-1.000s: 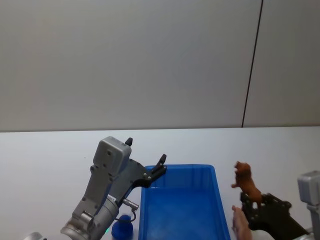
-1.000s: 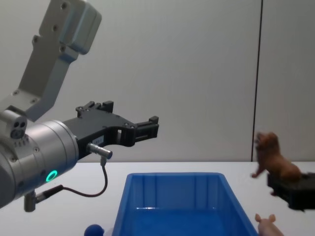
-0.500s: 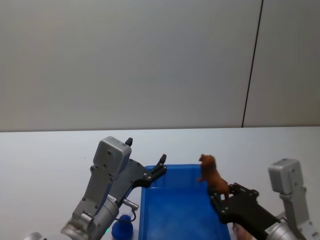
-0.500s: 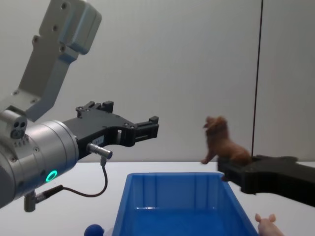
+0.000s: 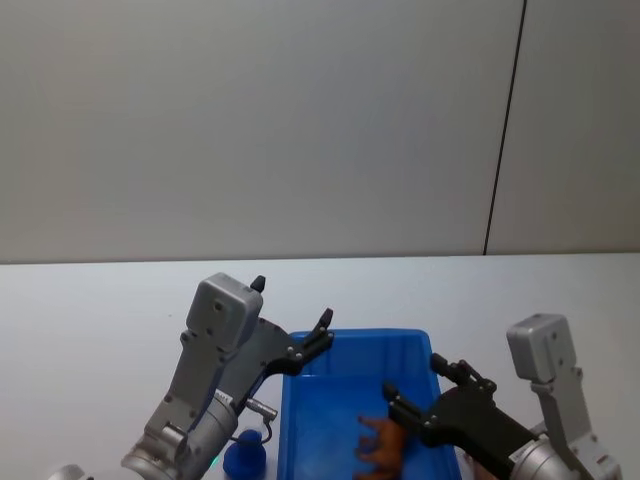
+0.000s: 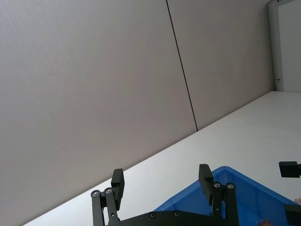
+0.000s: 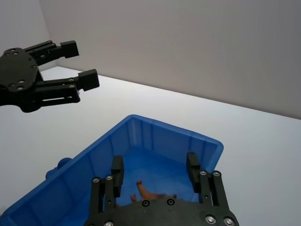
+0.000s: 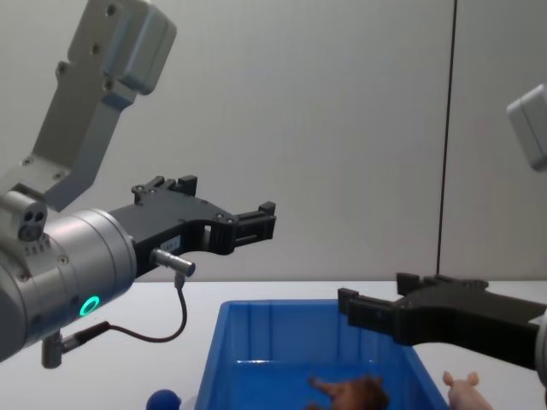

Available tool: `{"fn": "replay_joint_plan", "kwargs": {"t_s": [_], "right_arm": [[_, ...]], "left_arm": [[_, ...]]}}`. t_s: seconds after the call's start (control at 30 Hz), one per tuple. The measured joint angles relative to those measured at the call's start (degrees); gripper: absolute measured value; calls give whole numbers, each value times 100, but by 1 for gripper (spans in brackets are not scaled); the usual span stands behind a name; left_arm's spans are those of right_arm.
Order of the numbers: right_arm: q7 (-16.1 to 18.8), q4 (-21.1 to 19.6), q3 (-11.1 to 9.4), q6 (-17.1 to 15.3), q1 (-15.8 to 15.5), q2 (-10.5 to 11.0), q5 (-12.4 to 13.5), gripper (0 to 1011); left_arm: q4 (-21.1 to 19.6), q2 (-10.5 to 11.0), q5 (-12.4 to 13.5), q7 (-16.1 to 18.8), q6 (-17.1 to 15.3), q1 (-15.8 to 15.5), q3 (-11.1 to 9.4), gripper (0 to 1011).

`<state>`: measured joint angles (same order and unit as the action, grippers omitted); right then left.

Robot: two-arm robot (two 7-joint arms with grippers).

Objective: Pick up the two dolls from the table and place them into the box.

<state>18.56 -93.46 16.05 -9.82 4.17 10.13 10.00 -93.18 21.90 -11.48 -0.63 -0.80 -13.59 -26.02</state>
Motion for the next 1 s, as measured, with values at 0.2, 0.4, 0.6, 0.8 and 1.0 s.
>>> {"fn": "replay_joint_plan", "kwargs": {"t_s": [0.2, 0.4, 0.6, 0.8, 1.0], "right_arm": [[-216, -20, -30, -9, -32, 22, -3, 938], [-478, -143, -67, -11, -131, 78, 0, 1001], [-810, -339, -114, -54, -300, 160, 0, 1001], [-1136, -520, -157, -146, -491, 245, 3, 1001], [-1412, -645, -188, -259, -684, 319, 17, 1001]], "left_arm": [[0, 0, 0, 0, 0, 0, 0, 1001], [0, 0, 0, 0, 0, 0, 0, 1001], [0, 0, 0, 0, 0, 0, 0, 1001], [0, 0, 0, 0, 0, 0, 0, 1001], [0, 0, 0, 0, 0, 0, 0, 1001]]}}
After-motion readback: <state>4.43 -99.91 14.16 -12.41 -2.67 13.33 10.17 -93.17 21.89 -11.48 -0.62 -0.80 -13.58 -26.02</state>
